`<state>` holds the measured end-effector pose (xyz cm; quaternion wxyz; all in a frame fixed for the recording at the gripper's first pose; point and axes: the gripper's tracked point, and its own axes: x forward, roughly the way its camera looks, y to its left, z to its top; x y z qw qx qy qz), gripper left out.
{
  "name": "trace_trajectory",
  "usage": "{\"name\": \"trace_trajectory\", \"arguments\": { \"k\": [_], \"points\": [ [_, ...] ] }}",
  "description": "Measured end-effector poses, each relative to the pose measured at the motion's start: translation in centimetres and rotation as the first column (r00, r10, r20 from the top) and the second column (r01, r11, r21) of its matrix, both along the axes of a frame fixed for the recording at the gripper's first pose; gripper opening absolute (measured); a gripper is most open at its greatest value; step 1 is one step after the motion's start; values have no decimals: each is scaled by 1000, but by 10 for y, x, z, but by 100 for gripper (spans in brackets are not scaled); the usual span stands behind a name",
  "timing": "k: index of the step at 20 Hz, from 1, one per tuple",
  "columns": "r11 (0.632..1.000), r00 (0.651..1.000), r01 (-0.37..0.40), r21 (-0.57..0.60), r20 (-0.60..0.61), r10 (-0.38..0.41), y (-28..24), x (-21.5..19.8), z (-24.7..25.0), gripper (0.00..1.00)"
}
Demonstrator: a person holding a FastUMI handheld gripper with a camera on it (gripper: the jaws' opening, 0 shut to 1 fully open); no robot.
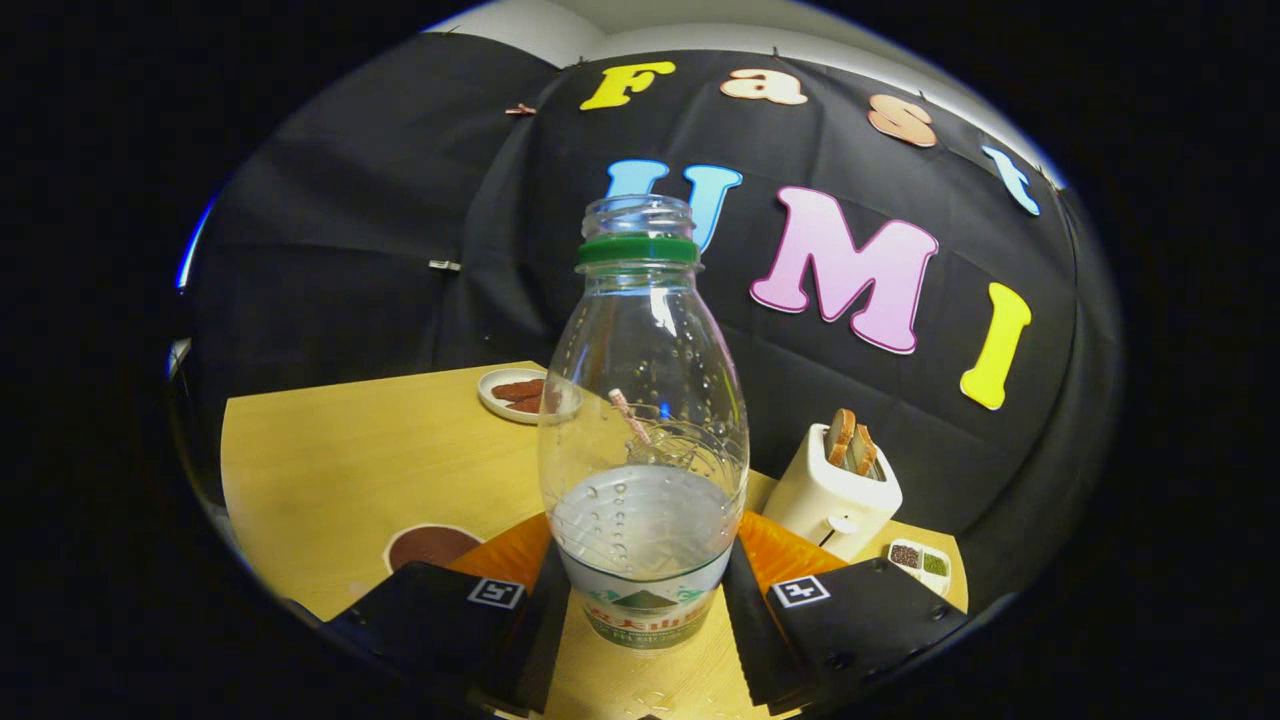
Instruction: Take the bottle from table, then pour the juice into the cup, finally place the bottle on the coaster
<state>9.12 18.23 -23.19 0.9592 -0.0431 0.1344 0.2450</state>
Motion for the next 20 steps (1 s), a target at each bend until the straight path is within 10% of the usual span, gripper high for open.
{"name": "trace_trajectory", "arguments": {
  "k": [20],
  "points": [
    [989, 991, 34, 141, -130, -15, 15, 62, -86, 77]
  ]
}}
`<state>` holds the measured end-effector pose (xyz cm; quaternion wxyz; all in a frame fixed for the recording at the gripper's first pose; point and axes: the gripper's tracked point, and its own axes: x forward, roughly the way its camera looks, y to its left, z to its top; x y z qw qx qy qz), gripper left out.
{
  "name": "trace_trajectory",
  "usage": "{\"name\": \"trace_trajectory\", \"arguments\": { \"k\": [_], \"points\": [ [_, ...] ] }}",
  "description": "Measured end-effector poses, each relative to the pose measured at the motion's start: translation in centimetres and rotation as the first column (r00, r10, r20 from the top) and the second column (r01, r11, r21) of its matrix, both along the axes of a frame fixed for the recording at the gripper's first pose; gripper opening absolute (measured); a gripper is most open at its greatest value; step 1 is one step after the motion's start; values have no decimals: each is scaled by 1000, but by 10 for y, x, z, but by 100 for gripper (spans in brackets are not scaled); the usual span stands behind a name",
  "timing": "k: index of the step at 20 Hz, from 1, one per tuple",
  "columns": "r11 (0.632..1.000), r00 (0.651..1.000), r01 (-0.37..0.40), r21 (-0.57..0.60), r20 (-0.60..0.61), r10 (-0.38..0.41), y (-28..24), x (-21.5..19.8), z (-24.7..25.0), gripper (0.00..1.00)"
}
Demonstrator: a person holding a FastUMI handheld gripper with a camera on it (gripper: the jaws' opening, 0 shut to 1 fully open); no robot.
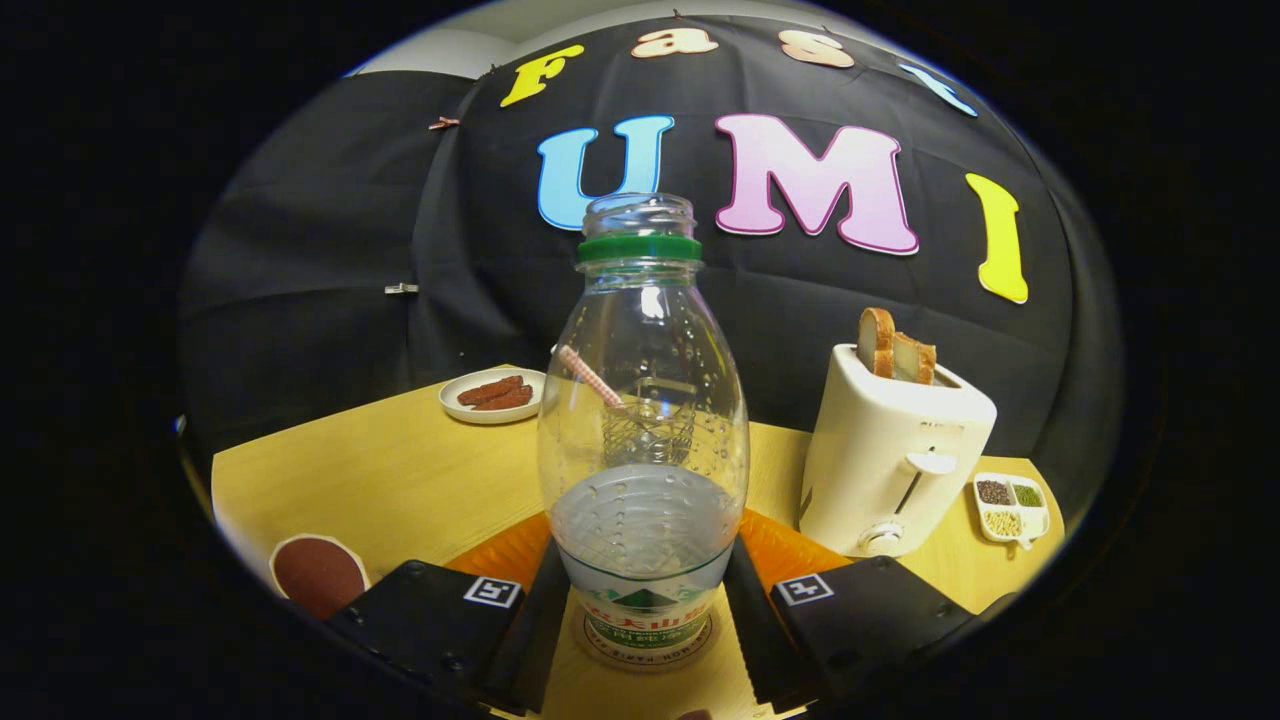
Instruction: Take the bottle from table, then pour the juice into the cup, finally place the bottle on the coaster
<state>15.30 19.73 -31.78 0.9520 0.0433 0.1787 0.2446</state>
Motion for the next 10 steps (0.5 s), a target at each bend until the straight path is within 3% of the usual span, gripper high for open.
{"name": "trace_trajectory", "arguments": {
  "k": [8, 10],
  "points": [
    [1000, 1000, 6, 11, -30, -6, -2, -3, -12, 80],
    [1000, 999, -3, 13, -46, 4, 0, -7, -13, 94]
  ]
}}
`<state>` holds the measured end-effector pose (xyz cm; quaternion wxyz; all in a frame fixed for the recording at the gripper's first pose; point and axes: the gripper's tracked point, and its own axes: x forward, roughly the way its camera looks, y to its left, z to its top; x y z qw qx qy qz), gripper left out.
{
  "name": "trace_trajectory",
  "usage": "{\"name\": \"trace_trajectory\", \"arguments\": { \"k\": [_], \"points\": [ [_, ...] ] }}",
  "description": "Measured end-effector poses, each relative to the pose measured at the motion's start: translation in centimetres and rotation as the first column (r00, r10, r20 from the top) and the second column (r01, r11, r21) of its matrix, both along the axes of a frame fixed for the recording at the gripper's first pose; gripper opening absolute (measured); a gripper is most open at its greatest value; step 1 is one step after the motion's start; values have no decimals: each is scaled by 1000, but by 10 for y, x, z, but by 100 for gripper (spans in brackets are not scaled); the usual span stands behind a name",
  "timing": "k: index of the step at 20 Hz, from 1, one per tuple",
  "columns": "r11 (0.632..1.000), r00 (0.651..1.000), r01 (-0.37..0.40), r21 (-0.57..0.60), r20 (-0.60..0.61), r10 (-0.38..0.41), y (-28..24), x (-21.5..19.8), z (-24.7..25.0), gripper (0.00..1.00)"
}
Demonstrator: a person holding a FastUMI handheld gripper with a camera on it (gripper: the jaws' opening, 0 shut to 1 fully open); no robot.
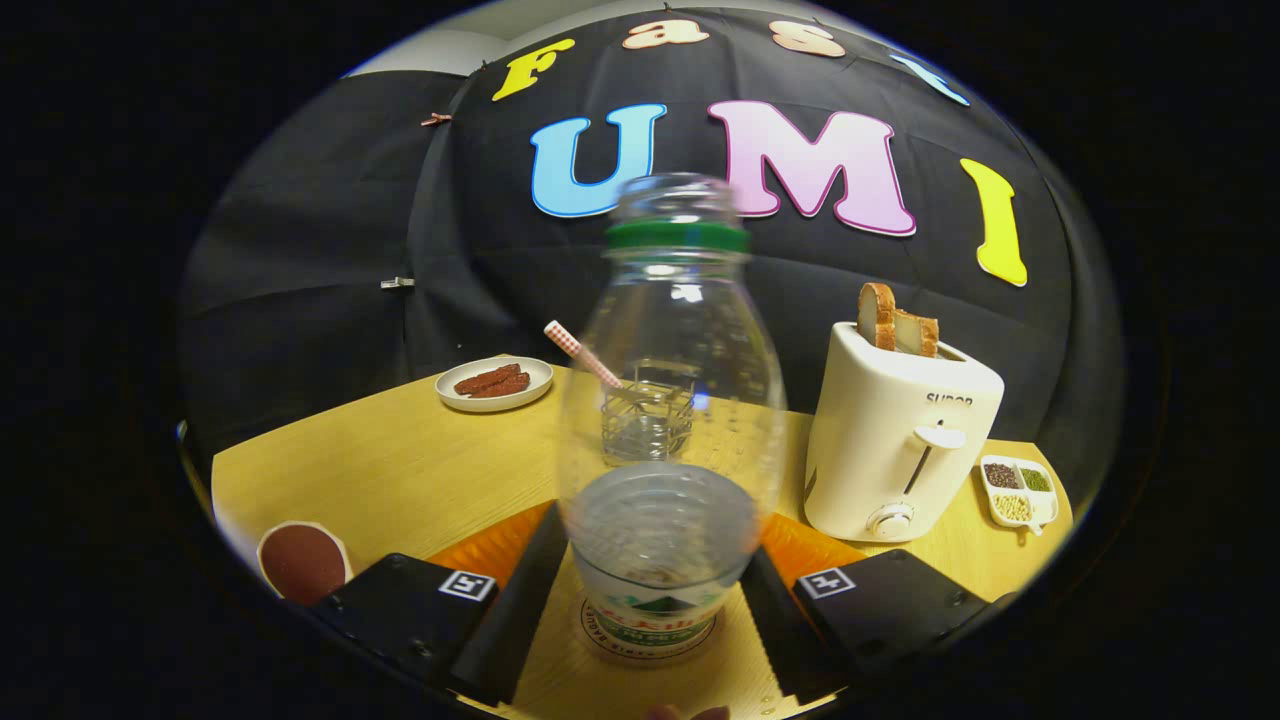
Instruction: Take the bottle from table, then pour the juice into the cup, finally place the bottle on the coaster
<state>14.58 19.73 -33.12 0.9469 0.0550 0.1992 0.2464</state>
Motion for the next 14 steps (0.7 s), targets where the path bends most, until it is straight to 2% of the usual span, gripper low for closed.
{"name": "trace_trajectory", "arguments": {
  "k": [1, 8, 14],
  "points": [
    [1000, 1000, -5, -2, -2, 5, 1, -2, 0, 100],
    [999, 998, 34, -25, 53, -33, -26, -18, 26, 98],
    [997, 993, 75, -27, 93, -72, -67, -49, 75, 98]
  ]
}}
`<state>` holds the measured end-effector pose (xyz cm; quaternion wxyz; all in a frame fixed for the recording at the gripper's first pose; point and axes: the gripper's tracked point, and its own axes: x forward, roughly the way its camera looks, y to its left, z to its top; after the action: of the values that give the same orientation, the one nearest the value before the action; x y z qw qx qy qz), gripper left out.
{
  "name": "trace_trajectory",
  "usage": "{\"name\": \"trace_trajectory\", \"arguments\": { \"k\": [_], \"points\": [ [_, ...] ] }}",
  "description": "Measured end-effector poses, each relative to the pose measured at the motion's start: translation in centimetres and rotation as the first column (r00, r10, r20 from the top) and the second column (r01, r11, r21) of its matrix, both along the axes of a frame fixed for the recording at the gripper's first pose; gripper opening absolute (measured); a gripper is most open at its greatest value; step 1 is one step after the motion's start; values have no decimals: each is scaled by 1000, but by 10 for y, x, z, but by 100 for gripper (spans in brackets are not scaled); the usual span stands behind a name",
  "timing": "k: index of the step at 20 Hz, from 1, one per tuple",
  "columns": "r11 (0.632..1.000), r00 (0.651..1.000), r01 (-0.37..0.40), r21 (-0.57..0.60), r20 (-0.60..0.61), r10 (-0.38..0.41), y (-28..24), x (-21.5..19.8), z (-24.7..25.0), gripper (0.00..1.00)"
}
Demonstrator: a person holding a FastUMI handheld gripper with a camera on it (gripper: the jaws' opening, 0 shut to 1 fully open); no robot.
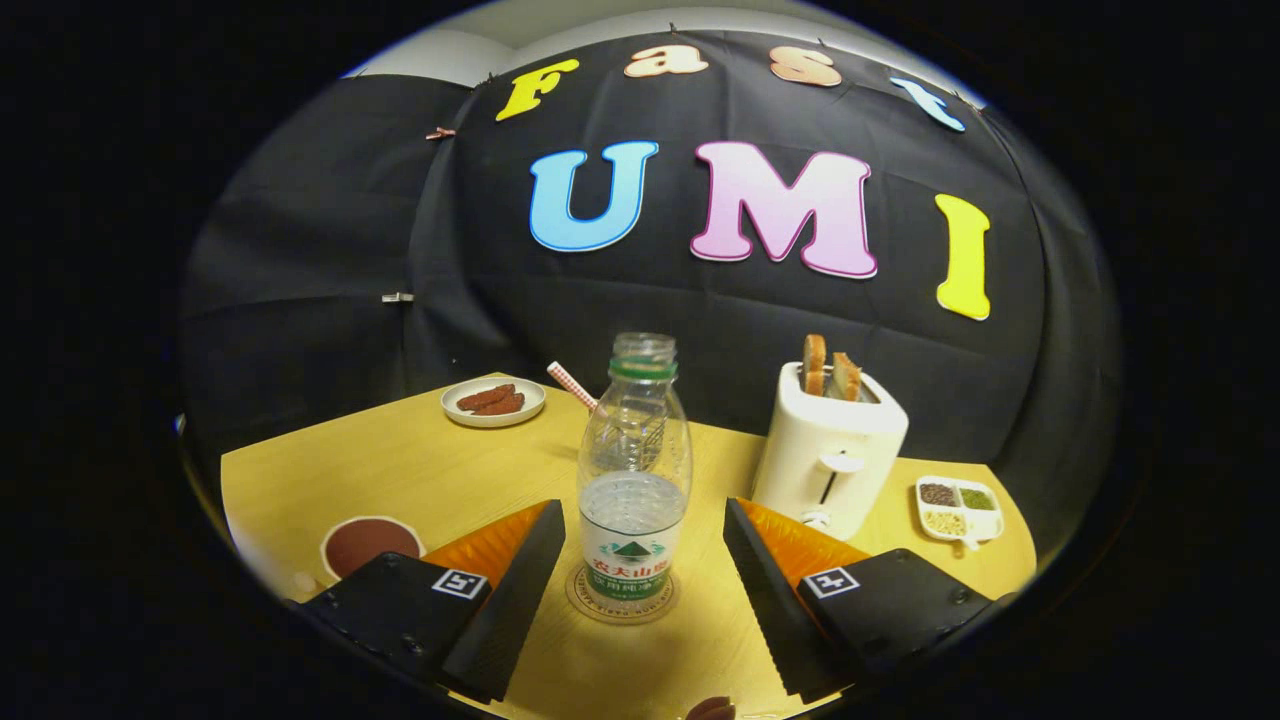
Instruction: Take the bottle from table, then pour the juice into the cup, finally place the bottle on the coaster
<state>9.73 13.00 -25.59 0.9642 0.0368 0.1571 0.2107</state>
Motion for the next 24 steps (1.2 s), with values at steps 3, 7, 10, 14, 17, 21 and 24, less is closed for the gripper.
{"name": "trace_trajectory", "arguments": {
  "k": [3, 7, 10, 14, 17, 21, 24],
  "points": [
    [999, 999, 10, -41, 44, -8, -25, -20, 34, 98],
    [997, 996, -14, -78, 83, 20, -47, -39, 78, 98],
    [996, 994, 1, -87, 106, 9, -65, -46, 110, 98],
    [996, 991, 53, -68, 125, -44, -87, -56, 145, 98],
    [993, 986, 86, -84, 149, -73, -103, -58, 163, 97],
    [986, 980, 120, -114, 171, -99, -125, -63, 171, 97],
    [985, 979, 133, -112, 168, -113, -129, -67, 174, 97]
  ]
}}
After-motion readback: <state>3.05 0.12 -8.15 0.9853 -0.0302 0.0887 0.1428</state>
